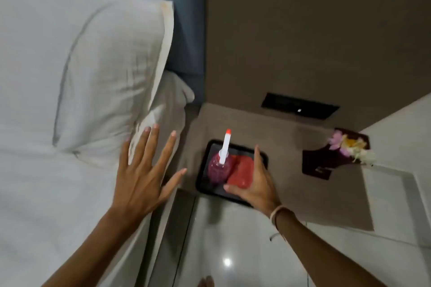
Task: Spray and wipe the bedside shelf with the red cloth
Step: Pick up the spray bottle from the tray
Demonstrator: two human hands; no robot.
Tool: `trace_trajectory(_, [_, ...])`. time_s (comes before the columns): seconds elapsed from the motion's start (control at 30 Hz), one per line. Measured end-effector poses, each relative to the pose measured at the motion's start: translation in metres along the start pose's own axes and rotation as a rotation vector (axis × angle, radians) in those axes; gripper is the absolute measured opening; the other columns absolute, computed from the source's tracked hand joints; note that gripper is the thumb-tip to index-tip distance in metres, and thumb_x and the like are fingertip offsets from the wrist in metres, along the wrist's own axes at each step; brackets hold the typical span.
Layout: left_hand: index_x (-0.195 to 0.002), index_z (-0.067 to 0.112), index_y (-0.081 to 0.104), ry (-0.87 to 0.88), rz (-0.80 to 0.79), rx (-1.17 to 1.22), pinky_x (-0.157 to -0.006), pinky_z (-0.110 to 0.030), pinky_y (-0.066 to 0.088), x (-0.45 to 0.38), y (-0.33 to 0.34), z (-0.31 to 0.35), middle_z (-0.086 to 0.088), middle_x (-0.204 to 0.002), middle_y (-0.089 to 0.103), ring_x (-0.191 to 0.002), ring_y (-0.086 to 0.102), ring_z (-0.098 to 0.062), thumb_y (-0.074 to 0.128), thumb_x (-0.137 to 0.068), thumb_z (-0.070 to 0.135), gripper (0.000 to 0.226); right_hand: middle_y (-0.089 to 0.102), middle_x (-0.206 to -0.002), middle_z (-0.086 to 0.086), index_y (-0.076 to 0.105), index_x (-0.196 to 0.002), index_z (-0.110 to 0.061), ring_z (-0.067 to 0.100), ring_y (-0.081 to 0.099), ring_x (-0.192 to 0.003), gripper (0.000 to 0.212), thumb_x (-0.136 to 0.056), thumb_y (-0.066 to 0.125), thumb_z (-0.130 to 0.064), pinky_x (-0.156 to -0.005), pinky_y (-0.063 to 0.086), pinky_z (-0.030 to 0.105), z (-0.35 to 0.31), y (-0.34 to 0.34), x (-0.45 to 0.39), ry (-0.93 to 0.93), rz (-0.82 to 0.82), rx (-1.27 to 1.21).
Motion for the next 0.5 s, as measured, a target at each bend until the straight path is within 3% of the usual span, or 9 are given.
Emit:
trace_trajectory(0.1, [-0.163,0.024,0.019,-0.01,-0.05,-0.022,-0.125,-0.059,0.023,0.008,0.03,-0.005,-0.017,-0.171,0.018,-0.159,0.019,-0.031,0.035,-0.096,0.07,0.083,0.053,-0.146,0.006,-0.009,-0.159,-0.036,0.025,0.052,-0.132,0.146,-0.055,0.093,-0.053,-0.104,0.04,0.029,-0.002,0.031,-0.041,-0.082,0.025,-0.136])
trace_trajectory(0.17, [-0.163,0.023,0.021,-0.003,-0.044,-0.034,-0.125,-0.06,0.024,0.018,0.045,-0.001,-0.017,-0.171,0.019,-0.159,0.019,-0.031,0.031,-0.098,0.07,0.081,0.063,-0.131,-0.008,-0.005,-0.159,-0.039,0.013,0.062,-0.115,0.141,-0.058,0.092,-0.055,-0.099,0.047,0.026,-0.005,0.046,-0.066,-0.114,0.065,-0.242])
trace_trajectory(0.23, [-0.162,0.021,0.025,-0.011,-0.069,-0.034,-0.123,-0.06,0.028,0.023,0.053,0.004,-0.017,-0.17,0.024,-0.158,0.023,-0.032,0.029,-0.099,0.068,0.078,0.063,-0.121,-0.027,0.004,-0.158,-0.039,-0.007,0.063,-0.103,0.12,-0.069,0.083,-0.057,-0.094,0.05,0.015,-0.007,0.06,-0.078,-0.148,0.145,-0.32])
trace_trajectory(0.3, [-0.161,0.019,0.028,-0.014,-0.051,-0.042,-0.122,-0.061,0.03,0.024,0.053,0.005,-0.018,-0.168,0.027,-0.156,0.025,-0.033,0.027,-0.1,0.067,0.077,0.064,-0.097,-0.022,0.022,-0.155,-0.03,-0.015,0.062,-0.087,0.091,-0.083,0.073,-0.048,-0.075,0.047,0.001,-0.011,0.067,-0.088,-0.173,0.27,-0.365])
trace_trajectory(0.4, [-0.161,0.018,0.028,-0.008,-0.075,-0.044,-0.123,-0.06,0.028,0.025,0.052,0.008,-0.018,-0.168,0.027,-0.157,0.025,-0.033,0.025,-0.1,0.067,0.078,0.057,-0.079,-0.02,0.043,-0.143,-0.021,-0.016,0.06,-0.075,0.061,-0.089,0.07,-0.031,-0.062,0.046,0.003,-0.021,0.062,-0.091,-0.134,0.432,-0.467])
trace_trajectory(0.5, [-0.162,0.019,0.027,-0.008,-0.103,-0.027,-0.124,-0.06,0.026,0.019,0.047,0.012,-0.017,-0.169,0.026,-0.157,0.025,-0.032,0.026,-0.099,0.067,0.079,0.062,-0.088,-0.039,0.044,-0.127,-0.05,-0.007,0.063,-0.072,0.048,-0.091,0.068,-0.028,-0.065,0.056,0.015,-0.028,0.039,-0.075,-0.189,0.557,-0.556])
Point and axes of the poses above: each hand's wrist, its own x-axis away from the middle knuckle, its own y-axis out of the palm, z = x × y, the point moved 3 cm from there along -x, towards the middle knuckle
